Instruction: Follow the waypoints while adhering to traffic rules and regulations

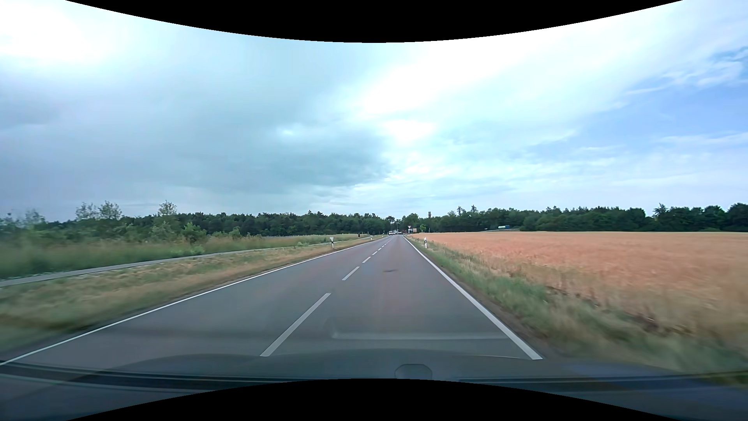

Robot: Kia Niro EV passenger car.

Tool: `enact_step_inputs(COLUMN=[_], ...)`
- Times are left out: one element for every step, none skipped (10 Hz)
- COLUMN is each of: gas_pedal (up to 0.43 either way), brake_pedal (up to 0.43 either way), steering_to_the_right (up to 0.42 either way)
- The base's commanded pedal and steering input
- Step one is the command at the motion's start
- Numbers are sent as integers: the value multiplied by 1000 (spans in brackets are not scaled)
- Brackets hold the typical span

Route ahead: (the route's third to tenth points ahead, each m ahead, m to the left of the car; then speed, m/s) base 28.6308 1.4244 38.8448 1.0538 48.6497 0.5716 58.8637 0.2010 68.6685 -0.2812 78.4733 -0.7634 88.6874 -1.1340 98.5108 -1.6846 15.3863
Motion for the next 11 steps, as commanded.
enact_step_inputs(gas_pedal=[220,220,220,220,209,209,197,197,189,189,189], brake_pedal=[0,0,0,0,0,0,0,0,0,0,0], steering_to_the_right=[13,12,11,10,9,8,7,6,6,6,5])
